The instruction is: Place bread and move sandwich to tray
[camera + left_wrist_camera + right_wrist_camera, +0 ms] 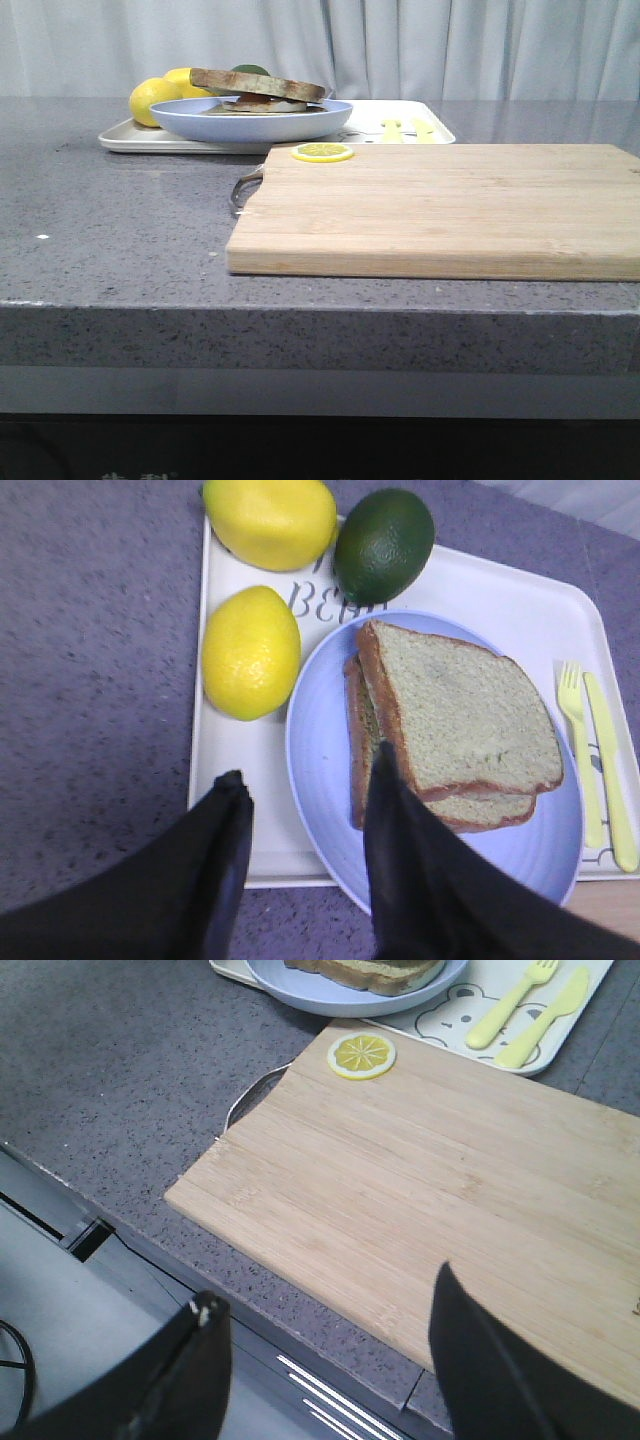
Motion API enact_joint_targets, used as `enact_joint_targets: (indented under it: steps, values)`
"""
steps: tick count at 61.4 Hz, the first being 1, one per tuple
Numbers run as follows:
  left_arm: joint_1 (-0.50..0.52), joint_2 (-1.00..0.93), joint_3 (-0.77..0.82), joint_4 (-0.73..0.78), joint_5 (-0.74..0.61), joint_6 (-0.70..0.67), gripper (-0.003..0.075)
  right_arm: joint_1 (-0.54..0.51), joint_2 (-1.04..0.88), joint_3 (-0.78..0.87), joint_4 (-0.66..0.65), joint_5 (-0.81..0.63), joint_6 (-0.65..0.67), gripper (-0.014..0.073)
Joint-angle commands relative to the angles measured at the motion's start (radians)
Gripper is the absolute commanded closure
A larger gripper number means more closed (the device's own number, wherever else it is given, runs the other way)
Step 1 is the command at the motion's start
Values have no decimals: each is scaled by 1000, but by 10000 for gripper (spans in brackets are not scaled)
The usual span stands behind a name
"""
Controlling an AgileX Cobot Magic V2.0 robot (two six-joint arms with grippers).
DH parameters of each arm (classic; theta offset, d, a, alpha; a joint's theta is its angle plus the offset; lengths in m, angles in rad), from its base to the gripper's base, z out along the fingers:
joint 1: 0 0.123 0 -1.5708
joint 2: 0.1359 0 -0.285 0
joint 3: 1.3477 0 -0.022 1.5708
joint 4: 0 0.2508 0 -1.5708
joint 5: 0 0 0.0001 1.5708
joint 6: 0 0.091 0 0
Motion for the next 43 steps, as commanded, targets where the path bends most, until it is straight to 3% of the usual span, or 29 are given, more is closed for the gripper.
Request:
enact_joint_targets:
  steps: [1,31,43]
  values:
    - [-31,-159,38,38,-67,17,441,0,-2,-21,-4,-58,-7,138]
    - [-255,-766,788,92,-476,262,441,0,-2,-21,-4,-58,-7,138]
    - [-279,-981,1028,100,-524,305,441,0,-2,-21,-4,-58,-7,138]
